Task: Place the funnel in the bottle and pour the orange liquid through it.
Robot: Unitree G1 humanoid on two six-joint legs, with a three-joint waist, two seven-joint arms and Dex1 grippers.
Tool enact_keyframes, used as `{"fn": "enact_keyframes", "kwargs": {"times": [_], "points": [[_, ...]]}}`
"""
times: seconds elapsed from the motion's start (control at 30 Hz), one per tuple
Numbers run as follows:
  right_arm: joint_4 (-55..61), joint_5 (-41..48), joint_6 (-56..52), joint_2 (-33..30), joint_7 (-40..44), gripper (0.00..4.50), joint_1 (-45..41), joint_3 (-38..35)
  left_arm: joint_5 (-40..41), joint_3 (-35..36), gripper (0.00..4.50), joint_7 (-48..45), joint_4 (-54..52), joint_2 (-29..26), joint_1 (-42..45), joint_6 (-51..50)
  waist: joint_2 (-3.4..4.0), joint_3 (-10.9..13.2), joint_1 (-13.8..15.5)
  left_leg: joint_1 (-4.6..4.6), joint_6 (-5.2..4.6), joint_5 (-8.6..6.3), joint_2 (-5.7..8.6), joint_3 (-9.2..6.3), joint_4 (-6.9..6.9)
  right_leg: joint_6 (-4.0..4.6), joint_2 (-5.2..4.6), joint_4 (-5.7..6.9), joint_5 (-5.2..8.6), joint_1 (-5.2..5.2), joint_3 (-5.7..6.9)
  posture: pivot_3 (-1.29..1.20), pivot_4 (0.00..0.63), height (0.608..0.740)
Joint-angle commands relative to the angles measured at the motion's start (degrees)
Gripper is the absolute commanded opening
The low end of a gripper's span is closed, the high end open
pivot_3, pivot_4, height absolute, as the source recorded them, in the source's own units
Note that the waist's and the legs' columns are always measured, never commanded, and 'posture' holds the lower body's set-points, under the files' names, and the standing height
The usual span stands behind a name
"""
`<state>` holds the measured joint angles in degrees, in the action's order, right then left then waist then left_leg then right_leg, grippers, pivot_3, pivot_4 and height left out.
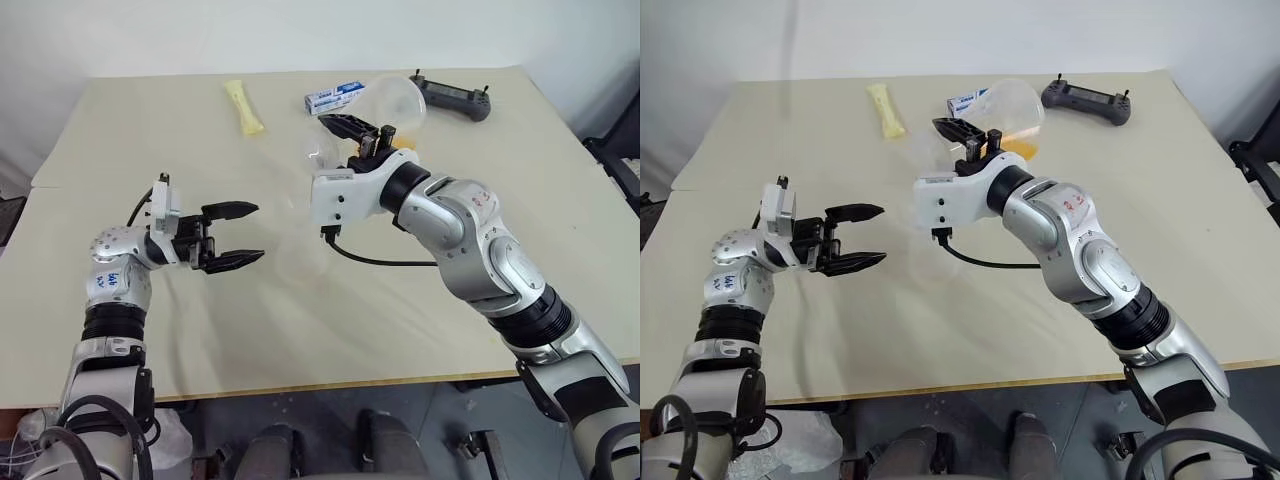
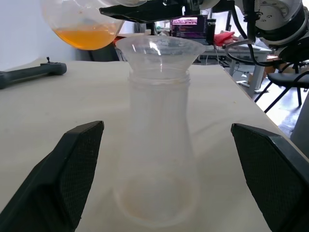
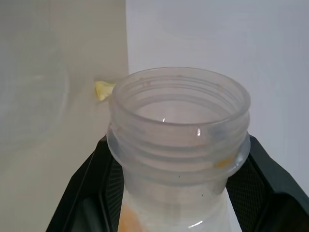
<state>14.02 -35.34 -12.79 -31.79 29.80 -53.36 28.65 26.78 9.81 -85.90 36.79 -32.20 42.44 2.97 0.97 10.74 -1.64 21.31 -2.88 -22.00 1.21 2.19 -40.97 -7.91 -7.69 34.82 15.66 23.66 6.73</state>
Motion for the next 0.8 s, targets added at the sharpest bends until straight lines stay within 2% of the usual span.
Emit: {"fn": "enact_keyframes", "kwargs": {"times": [0.03,0.17,0.8], "points": [[1.05,-2.3,2.86,-0.32,-0.06,2.43,-0.58,-2.64,1.07,1.41,4.5,0.03,-1.29,-0.38,1.09,0.62,0.0,0.0,-0.11,0.0,0.0,0.0,-0.01,0.0,0.01,0.0,0.0,0.0,0.0,0.0,0.0,0.0,0.15,0.74],[0.37,-3.33,4.58,-0.36,0.2,2.43,-0.04,-3.22,3.2,3.52,4.5,1.34,-1.69,1.13,1.24,0.71,0.0,0.0,-0.09,0.0,0.01,0.0,-0.01,-0.03,0.0,0.0,-0.01,0.01,0.0,0.0,0.01,0.0,0.15,0.74],[-3.02,-8.49,11.77,-0.15,0.12,2.43,-0.63,-3.3,3.71,3.28,4.5,1.24,-4.82,1.61,-1.54,-3.12,0.0,0.0,-0.08,0.0,0.01,0.0,0.0,-0.04,-0.01,0.0,-0.01,0.03,0.0,0.0,0.0,0.0,0.15,0.74]]}}
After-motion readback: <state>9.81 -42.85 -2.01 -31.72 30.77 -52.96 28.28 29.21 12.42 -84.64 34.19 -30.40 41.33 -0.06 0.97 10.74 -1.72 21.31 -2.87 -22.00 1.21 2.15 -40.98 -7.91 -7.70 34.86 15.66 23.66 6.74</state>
